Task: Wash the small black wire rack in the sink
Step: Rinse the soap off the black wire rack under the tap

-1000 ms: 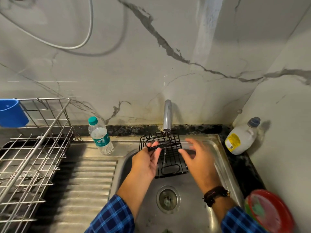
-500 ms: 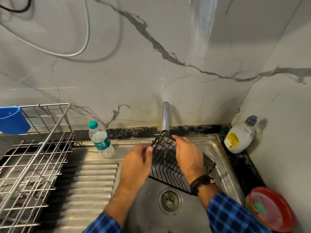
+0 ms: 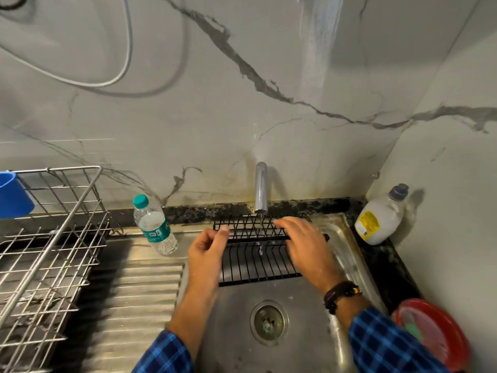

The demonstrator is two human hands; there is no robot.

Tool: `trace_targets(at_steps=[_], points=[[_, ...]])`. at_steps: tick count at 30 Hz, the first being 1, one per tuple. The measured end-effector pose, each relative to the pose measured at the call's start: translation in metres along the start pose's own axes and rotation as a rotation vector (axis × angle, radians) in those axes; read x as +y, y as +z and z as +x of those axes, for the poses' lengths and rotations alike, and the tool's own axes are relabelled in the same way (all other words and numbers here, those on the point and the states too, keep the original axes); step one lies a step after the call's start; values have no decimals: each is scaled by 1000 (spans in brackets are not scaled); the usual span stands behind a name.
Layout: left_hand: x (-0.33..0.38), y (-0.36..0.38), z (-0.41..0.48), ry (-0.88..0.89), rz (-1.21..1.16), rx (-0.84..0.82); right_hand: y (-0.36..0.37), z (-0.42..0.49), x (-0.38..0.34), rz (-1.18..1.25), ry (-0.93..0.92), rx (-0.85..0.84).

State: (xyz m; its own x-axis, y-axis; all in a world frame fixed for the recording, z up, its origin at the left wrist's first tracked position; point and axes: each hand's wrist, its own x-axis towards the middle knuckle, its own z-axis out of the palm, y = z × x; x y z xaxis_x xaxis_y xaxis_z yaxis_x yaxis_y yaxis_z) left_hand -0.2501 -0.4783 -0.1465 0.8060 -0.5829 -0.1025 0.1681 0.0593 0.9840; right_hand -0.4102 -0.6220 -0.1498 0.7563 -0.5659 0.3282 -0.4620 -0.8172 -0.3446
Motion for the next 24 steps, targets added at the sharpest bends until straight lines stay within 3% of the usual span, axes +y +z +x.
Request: trace_targets(at_steps=[3, 6, 9, 14, 15, 17, 21, 24], points=[[-1, -17, 5, -69, -95, -10, -2, -7, 39, -58, 138, 121], [-14, -21, 15, -157, -173, -29, -2, -1, 47, 232, 357, 194], [-27, -23, 22, -185, -136, -14, -8, 9, 36, 507, 518, 154], [-41, -40, 28, -312, 283, 45, -15, 14, 0, 594, 478, 225], [-42, -44, 29, -276, 468, 31, -16, 15, -9, 596, 478, 237], [-40, -47, 27, -31, 733, -37, -14, 21, -25, 585, 445, 235], [-21, -19, 8, 294, 856, -455, -5, 34, -49, 489, 295, 177], [-21, -7, 13, 404, 1016, -292, -4, 43, -56, 383, 213, 111]])
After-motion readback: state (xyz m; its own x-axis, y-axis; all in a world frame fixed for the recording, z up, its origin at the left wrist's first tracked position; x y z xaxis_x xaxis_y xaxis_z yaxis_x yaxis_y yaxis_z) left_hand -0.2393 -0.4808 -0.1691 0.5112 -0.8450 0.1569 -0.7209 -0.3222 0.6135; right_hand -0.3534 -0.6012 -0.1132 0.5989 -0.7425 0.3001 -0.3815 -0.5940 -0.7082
